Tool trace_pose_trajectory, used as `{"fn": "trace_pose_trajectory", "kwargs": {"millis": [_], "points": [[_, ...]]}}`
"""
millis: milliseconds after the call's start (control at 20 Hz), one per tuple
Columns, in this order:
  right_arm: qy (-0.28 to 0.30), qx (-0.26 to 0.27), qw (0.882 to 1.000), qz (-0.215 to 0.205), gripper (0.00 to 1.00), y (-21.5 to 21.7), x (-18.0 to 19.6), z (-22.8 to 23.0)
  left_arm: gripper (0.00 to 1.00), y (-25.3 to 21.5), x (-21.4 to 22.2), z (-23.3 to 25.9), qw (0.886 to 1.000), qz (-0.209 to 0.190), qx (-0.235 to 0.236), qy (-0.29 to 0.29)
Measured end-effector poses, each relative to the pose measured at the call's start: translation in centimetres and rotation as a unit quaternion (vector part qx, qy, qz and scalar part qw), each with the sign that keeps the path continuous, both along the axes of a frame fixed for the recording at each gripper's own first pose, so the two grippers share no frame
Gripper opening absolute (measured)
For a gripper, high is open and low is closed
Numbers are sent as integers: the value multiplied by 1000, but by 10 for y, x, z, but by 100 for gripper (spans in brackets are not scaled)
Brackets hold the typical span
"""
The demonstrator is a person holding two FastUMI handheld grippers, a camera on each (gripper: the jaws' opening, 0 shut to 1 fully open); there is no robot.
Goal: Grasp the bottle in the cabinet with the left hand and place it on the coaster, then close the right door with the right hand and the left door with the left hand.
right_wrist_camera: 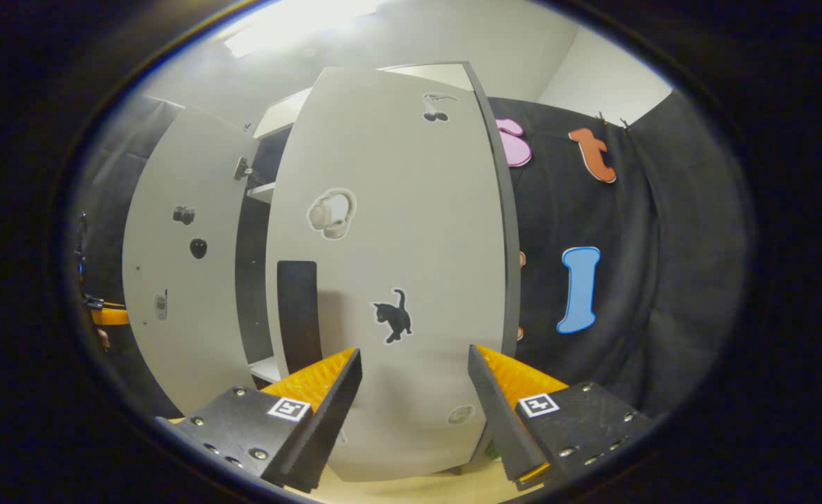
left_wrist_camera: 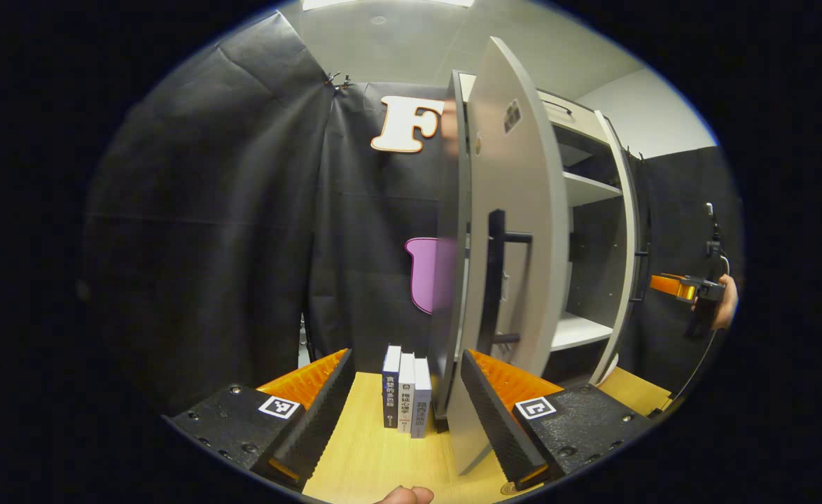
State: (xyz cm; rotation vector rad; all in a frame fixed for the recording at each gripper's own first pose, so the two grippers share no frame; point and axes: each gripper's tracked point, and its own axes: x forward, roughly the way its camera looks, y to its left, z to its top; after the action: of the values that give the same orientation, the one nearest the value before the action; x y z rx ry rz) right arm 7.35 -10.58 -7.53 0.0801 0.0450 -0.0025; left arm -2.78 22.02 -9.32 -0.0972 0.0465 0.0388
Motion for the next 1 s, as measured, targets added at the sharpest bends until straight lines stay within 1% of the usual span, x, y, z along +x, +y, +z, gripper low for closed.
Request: {"fn": "trace_pose_trajectory", "kwargs": {"millis": [50, 100, 150, 200, 250, 300, 350, 450, 500, 550, 600, 650, 700, 750, 800, 850, 950, 1000], "points": [[1, 2, 1000, -3, 93, 0, -1, 0, 92, 6, 5, 2, 1000, 2, 0, -2], [4, 5, 1000, -6, 93, 1, -3, -2, 96, 12, 13, 4, 1000, 4, -2, -5], [8, 7, 1000, -7, 89, 4, -5, -3, 92, 16, 19, 6, 1000, 4, -4, -5], [9, 7, 1000, -9, 93, 7, -9, -3, 92, 20, 26, 9, 1000, 2, -3, -6], [9, 6, 1000, -11, 93, 9, -13, -1, 96, 23, 30, 13, 1000, -1, 1, -9], [7, 3, 1000, -15, 93, 11, -18, 1, 96, 28, 36, 18, 1000, -4, 11, -15], [4, 1, 1000, -17, 93, 13, -21, 3, 92, 31, 43, 23, 1000, -7, 22, -20], [2, 0, 1000, -15, 93, 20, -32, 5, 92, 39, 54, 31, 999, -8, 35, -26], [5, 0, 1000, -10, 93, 24, -39, 6, 96, 40, 57, 34, 999, -8, 34, -26], [6, -1, 1000, -7, 93, 27, -46, 7, 96, 37, 59, 36, 999, -11, 28, -26], [6, -2, 1000, -6, 90, 28, -54, 9, 96, 33, 62, 38, 999, -16, 20, -26], [4, -6, 1000, -3, 89, 28, -61, 12, 92, 29, 64, 39, 999, -21, 13, -25], [0, -11, 1000, -3, 89, 29, -68, 15, 96, 21, 66, 40, 999, -30, 9, -24], [-4, -14, 1000, -3, 89, 27, -73, 17, 92, 12, 66, 40, 999, -40, 5, -22], [-4, -17, 1000, -2, 93, 25, -77, 17, 92, -4, 65, 40, 998, -58, 0, -20], [-3, -19, 1000, -3, 93, 22, -81, 18, 96, -15, 62, 42, 998, -61, 7, -20], [0, -18, 1000, -5, 93, 16, -92, 19, 87, -20, 63, 43, 998, -58, 32, -23], [1, -15, 1000, -2, 93, 15, -98, 19, 87, -26, 63, 41, 997, -61, 35, -17]]}}
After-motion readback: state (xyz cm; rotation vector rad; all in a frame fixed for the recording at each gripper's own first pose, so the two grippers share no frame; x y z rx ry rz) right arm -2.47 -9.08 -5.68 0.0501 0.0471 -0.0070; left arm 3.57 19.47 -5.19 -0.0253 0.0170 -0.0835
